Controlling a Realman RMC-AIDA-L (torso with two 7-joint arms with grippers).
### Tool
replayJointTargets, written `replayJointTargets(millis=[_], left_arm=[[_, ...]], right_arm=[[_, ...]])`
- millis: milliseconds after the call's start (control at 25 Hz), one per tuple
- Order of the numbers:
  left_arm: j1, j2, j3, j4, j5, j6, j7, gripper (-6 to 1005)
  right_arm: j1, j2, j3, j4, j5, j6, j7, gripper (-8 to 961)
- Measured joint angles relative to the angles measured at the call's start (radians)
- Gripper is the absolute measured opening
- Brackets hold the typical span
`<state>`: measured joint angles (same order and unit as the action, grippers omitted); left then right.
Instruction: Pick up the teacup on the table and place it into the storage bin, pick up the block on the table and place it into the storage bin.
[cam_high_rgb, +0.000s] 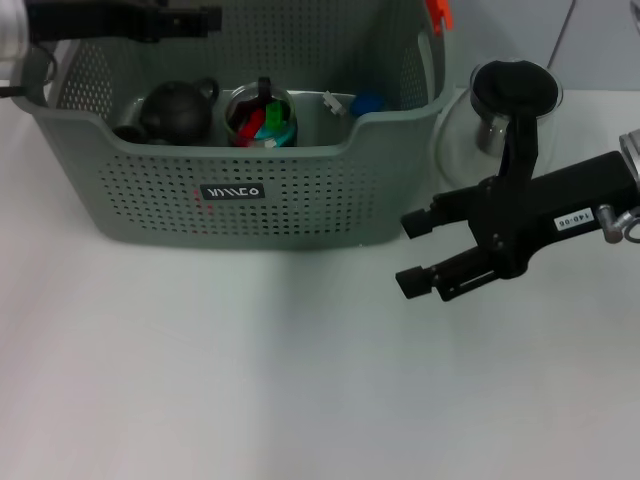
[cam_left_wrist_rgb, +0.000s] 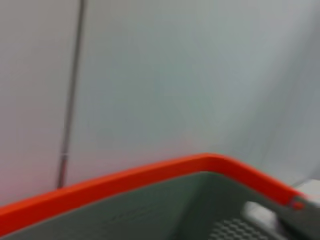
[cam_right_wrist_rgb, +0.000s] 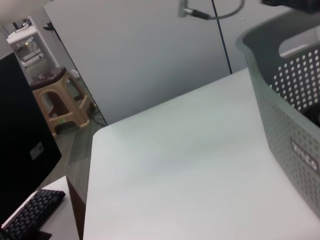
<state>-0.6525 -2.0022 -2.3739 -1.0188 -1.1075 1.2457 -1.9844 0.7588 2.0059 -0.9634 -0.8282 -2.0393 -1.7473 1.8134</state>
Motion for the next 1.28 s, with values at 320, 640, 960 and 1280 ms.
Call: replayJointTargets(millis=[320, 640, 960, 1280], left_arm=[[0.138, -0.054, -0.054, -0.346, -0.038, 0.446, -0.084, 958], [0.204, -0.032, -0.201, -0.144, -0.055, 0.680, 0.153, 959], [0.280, 0.022, -0.199, 0.104, -0.015, 0.723, 0.438, 959], [0.293, 0.022, -0.201, 0.233, 0.046, 0.652, 0.550, 959]], right_arm=[[0.013, 0.010, 0.003, 0.011, 0.022, -0.009, -0.041, 945], [0.012, 0.080, -0.011, 0.027, 0.018, 0.047, -0.213, 945], [0.072, 0.092, -0.109, 0.189, 0.081, 0.164, -0.345, 945], [0.116, 0.096, -0.270, 0.277, 0.086, 0.301, -0.333, 944]])
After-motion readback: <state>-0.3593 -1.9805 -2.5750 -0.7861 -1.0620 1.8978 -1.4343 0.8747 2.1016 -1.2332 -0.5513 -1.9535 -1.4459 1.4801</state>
